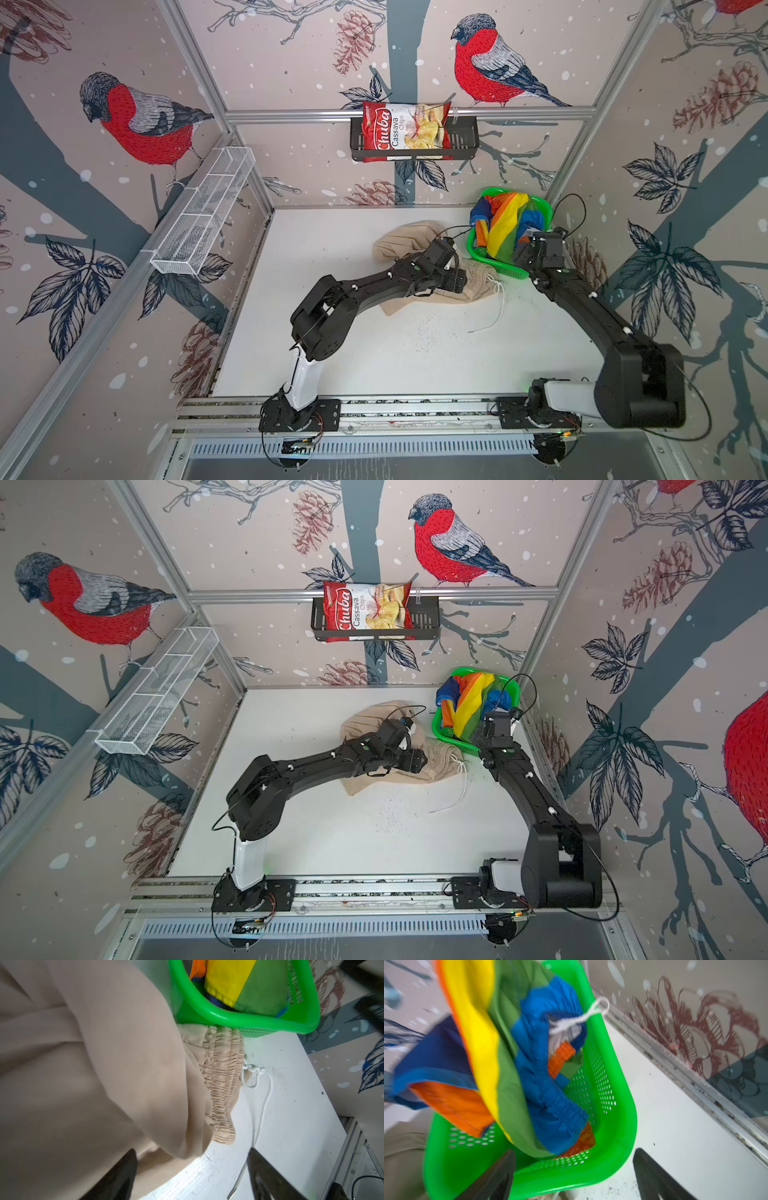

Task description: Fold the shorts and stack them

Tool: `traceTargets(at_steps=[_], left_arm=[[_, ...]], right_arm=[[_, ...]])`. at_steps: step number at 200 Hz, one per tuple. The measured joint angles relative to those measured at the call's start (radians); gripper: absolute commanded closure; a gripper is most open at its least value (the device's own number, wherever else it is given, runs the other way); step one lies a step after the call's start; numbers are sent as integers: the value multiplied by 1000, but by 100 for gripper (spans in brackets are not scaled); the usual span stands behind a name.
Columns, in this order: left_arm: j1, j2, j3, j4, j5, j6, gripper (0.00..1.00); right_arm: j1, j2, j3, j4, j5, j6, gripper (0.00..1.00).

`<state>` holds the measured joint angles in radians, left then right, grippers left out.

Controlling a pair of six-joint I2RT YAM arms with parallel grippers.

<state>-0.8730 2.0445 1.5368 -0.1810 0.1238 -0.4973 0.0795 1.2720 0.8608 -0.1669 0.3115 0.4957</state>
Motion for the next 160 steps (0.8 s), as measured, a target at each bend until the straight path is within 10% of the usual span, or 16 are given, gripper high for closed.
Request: traceTargets(at_steps=[11,69,160], left_arm=[[0,53,55,-17,3,-2,100],[1,-114,103,-144,-100,24,100],[109,-527,196,-236,-216,168,100]], right_arm=[[28,-54,-22,13,10,1,13],[254,-129,-23,168,117,-34,23],[443,-216,-3,258,134,-160,6]])
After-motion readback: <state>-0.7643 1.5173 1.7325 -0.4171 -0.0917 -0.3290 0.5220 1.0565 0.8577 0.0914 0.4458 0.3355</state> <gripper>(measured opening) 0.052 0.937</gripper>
